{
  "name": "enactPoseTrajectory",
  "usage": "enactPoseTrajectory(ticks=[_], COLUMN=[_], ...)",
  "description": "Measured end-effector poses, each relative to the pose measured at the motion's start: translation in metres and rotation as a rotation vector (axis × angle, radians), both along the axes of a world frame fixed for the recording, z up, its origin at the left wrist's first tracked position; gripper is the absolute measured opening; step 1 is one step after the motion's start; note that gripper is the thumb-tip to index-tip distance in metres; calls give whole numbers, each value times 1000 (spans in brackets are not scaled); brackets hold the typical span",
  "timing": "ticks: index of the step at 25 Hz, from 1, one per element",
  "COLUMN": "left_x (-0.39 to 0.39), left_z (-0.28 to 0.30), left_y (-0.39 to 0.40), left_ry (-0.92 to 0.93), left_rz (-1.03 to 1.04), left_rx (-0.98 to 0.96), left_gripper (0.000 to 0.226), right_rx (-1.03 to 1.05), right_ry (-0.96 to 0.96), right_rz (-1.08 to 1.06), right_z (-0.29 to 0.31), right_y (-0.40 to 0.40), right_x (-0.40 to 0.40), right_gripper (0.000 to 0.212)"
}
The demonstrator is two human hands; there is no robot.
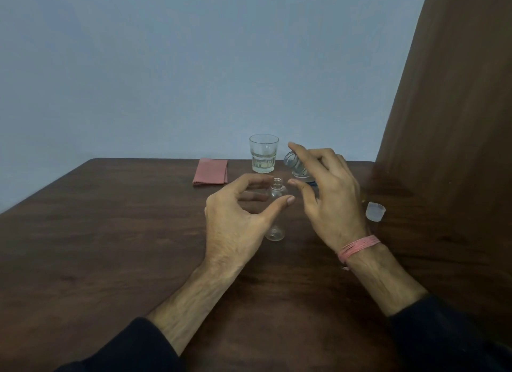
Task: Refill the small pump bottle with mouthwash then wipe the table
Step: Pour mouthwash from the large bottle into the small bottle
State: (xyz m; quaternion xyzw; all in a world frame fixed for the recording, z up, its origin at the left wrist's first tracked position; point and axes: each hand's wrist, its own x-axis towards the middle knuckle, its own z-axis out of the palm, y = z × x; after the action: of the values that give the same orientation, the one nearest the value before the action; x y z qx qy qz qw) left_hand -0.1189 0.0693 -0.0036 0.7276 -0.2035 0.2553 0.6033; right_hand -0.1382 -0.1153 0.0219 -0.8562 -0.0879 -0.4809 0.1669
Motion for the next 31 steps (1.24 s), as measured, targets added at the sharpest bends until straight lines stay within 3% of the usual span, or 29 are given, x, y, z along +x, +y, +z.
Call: enactPoseTrajectory(ticks=[17, 31], left_x=[-1, 1], left_z=[-1, -4], left_y=[-2, -4], left_ry=[97, 63], left_rz=[5, 27], left_rx=[-28, -28], left_gripper=[45, 45], right_rx=[-106, -205], right_ry=[58, 38], right_rz=[-55, -64], right_z=[3, 3], right_y=[-2, -5], right_x=[-11, -10], right_gripper=[63, 63])
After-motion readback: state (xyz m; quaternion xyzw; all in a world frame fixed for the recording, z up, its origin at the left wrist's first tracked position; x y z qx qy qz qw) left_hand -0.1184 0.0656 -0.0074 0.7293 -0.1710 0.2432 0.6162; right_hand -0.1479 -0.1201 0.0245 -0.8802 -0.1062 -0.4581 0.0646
